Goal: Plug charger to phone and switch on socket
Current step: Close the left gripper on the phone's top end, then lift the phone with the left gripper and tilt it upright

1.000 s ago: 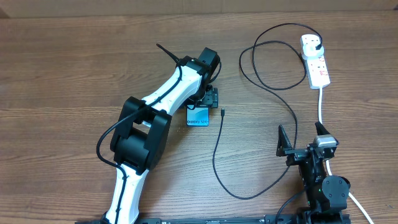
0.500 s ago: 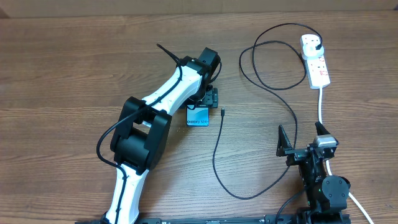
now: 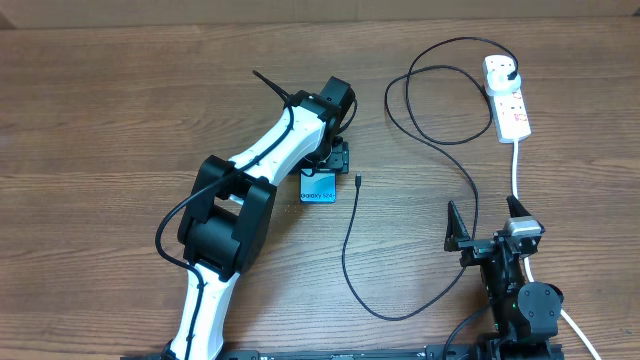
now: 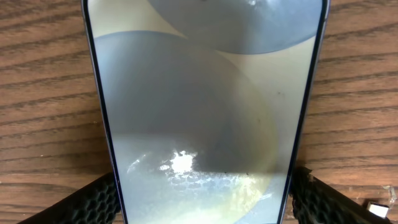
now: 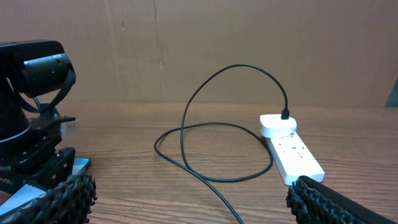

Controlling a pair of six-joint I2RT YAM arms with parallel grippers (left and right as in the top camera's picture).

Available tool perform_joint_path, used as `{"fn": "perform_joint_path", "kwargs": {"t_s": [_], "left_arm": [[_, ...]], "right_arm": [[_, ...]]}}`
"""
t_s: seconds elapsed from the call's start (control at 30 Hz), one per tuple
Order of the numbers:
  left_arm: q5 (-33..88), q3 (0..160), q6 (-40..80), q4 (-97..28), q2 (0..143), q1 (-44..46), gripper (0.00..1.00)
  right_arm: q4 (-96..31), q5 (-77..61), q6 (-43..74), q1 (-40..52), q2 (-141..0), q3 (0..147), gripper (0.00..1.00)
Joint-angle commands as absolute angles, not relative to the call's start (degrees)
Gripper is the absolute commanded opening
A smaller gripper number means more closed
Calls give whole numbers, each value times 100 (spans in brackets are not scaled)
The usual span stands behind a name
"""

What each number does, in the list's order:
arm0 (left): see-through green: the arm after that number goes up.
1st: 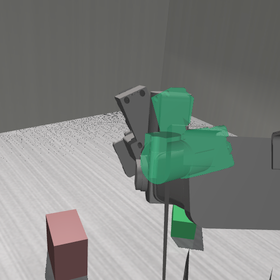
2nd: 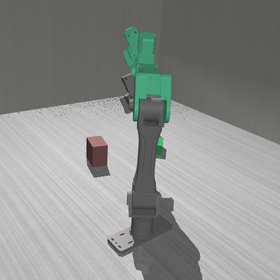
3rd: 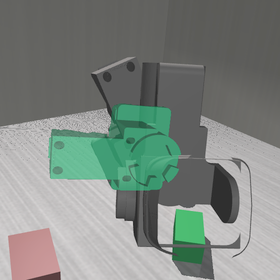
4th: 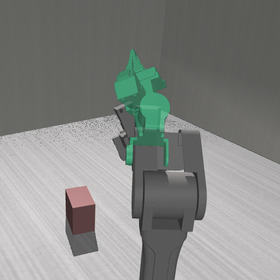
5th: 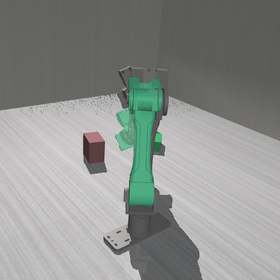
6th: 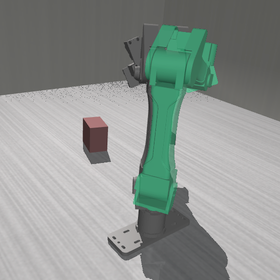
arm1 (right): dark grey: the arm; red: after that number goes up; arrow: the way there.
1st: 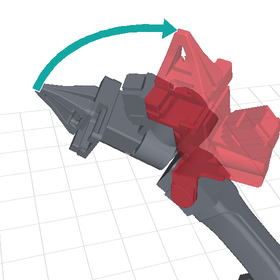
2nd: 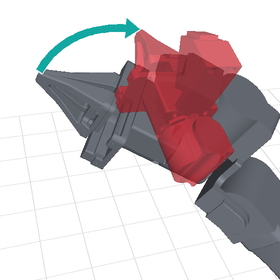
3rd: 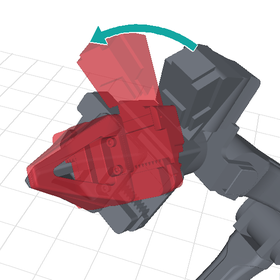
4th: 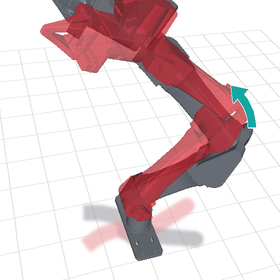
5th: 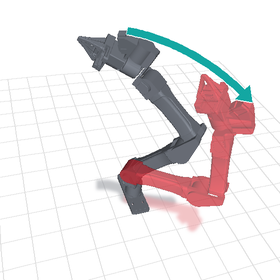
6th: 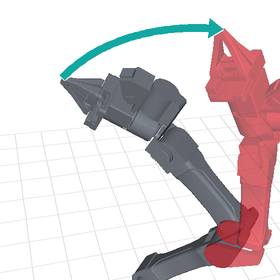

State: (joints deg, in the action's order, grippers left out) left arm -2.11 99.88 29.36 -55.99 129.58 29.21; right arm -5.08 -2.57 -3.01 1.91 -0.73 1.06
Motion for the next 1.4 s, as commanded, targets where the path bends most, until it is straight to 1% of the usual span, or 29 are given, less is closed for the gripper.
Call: {"fn": "perform_joint_path", "kwargs": {"t_s": [0.0, 0.17, 0.27, 0.37, 0.57, 0.63, 0.8, 1.07, 1.2, 1.37], "left_arm": [[-405, 9883, 2829, -5614, 13190, 2877, 82], [-403, 9880, 2829, -5603, 13190, 2877, 80], [-401, 9880, 2829, -5603, 13190, 2877, 78], [-401, 9883, 2829, -5605, 13190, 2877, 78], [-403, 9883, 2829, -5592, 13190, 2877, 74], [-401, 9883, 2829, -5581, 13190, 2877, 71], [-401, 9883, 2827, -5577, 13190, 2877, 72], [-314, 9946, 2827, -5662, 13174, 2877, 72], [-292, 10108, 2829, -5889, 13146, 2877, 70], [-213, 10324, 2827, -6184, 13146, 2877, 70]], "right_arm": [[-464, -263, -305, 174, -16, 45, 100], [-464, -263, -307, 174, -16, 45, 100], [-464, -261, -305, 174, -16, 45, 100], [-464, -263, -305, 174, -16, 45, 100], [-464, -263, -305, 174, -16, 45, 100], [-464, -261, -307, 174, -16, 45, 100], [-464, -263, -305, 174, -16, 45, 100], [-464, -263, -305, 174, -16, 45, 100], [-464, -263, -305, 174, -16, 45, 100], [-464, -263, -307, 174, -16, 45, 100]]}}
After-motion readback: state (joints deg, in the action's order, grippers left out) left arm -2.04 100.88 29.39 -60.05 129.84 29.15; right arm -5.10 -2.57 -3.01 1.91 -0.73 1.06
